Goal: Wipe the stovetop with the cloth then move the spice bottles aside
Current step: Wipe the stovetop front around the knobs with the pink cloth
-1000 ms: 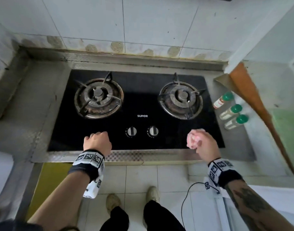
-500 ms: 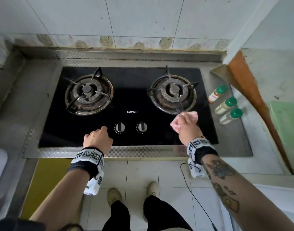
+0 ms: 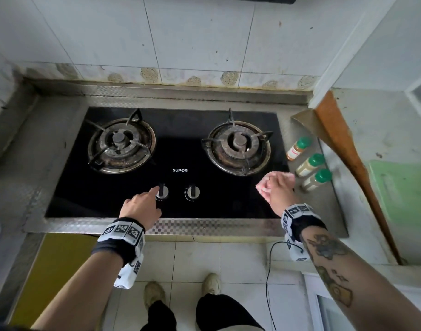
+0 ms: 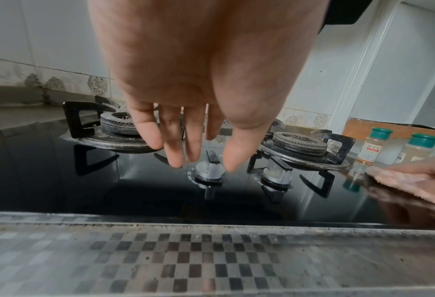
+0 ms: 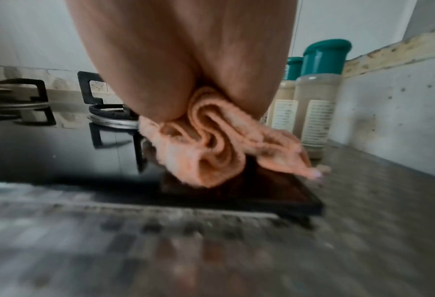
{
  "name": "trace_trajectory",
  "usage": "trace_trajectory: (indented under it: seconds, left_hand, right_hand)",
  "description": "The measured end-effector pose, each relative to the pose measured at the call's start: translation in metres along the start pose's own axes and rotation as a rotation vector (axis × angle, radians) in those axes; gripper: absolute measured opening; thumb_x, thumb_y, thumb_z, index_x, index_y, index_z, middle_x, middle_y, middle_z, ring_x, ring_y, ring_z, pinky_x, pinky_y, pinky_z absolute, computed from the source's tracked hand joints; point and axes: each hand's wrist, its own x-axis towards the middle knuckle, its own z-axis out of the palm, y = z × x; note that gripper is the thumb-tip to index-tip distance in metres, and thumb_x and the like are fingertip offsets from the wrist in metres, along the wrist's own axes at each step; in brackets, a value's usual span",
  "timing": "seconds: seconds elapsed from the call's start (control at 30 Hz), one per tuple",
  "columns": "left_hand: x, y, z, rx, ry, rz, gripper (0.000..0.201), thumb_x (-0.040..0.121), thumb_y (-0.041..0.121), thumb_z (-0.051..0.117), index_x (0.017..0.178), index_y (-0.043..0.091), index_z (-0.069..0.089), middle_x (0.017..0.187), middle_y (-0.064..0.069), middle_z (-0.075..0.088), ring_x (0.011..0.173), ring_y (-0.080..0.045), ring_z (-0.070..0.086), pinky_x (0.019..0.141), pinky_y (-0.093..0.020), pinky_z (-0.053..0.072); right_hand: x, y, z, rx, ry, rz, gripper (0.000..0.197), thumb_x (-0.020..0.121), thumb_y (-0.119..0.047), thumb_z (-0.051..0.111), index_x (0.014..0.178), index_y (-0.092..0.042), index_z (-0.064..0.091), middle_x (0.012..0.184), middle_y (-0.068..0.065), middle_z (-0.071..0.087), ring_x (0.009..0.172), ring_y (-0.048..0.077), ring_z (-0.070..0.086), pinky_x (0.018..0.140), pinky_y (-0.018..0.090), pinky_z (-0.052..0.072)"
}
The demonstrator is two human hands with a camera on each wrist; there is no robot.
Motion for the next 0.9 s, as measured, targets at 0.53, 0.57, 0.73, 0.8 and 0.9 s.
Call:
trace_trajectory:
  seconds: [0.53,0.57,0.73,0.8,0.9]
  left_hand:
    - [-0.016,0.002,-0.014,0.111,-0.079,0.014,0.044,0.09,0.027,0.047,0.134,0.024,0.052,0.124,-0.003,0.064,0.117,-0.024,0.056,0.101,-0.039,0.038]
    - [-0.018,-0.002,-0.015,0.111,-0.088,0.002,0.045,0.091,0.028,0.046,0.136,0.024,0.051,0.128,-0.002,0.063,0.12,-0.023,0.055,0.103,-0.038,0.037]
    - [-0.033,-0.027,-0.031,0.126,-0.108,-0.017,0.046,0.094,0.033,0.047,0.139,0.024,0.048,0.133,-0.001,0.06,0.122,-0.021,0.056,0.104,-0.035,0.04]
    - [-0.036,-0.037,-0.041,0.095,-0.098,-0.033,0.046,0.093,0.034,0.047,0.138,0.024,0.049,0.131,-0.003,0.061,0.118,-0.024,0.058,0.1,-0.036,0.045]
    - [-0.037,-0.047,-0.057,0.05,-0.098,-0.044,0.046,0.093,0.035,0.049,0.137,0.023,0.049,0.131,-0.007,0.061,0.116,-0.027,0.059,0.097,-0.036,0.048]
  right_hand:
    - [-0.006,-0.025,0.004,-0.033,-0.028,0.013,0.065,0.094,-0.034,0.045,0.145,0.0,0.023,0.152,0.024,0.024,0.143,0.039,0.021,0.117,0.048,0.021]
    - [-0.009,-0.028,0.003,-0.034,-0.05,0.035,0.066,0.094,-0.033,0.042,0.146,-0.001,0.019,0.154,0.023,0.019,0.144,0.038,0.016,0.118,0.047,0.019]
    - [-0.022,-0.036,-0.018,0.014,-0.051,0.065,0.058,0.093,-0.034,0.041,0.143,-0.009,0.025,0.149,0.014,0.022,0.142,0.03,0.017,0.115,0.038,0.019]
    - [-0.028,-0.039,-0.029,0.065,-0.035,0.031,0.044,0.091,-0.029,0.042,0.133,-0.016,0.04,0.14,0.007,0.033,0.136,0.025,0.027,0.11,0.034,0.027]
    - [-0.03,-0.037,-0.027,0.11,0.002,-0.016,0.043,0.081,-0.04,0.027,0.107,-0.024,0.057,0.122,0.001,0.054,0.117,0.023,0.051,0.095,0.036,0.043]
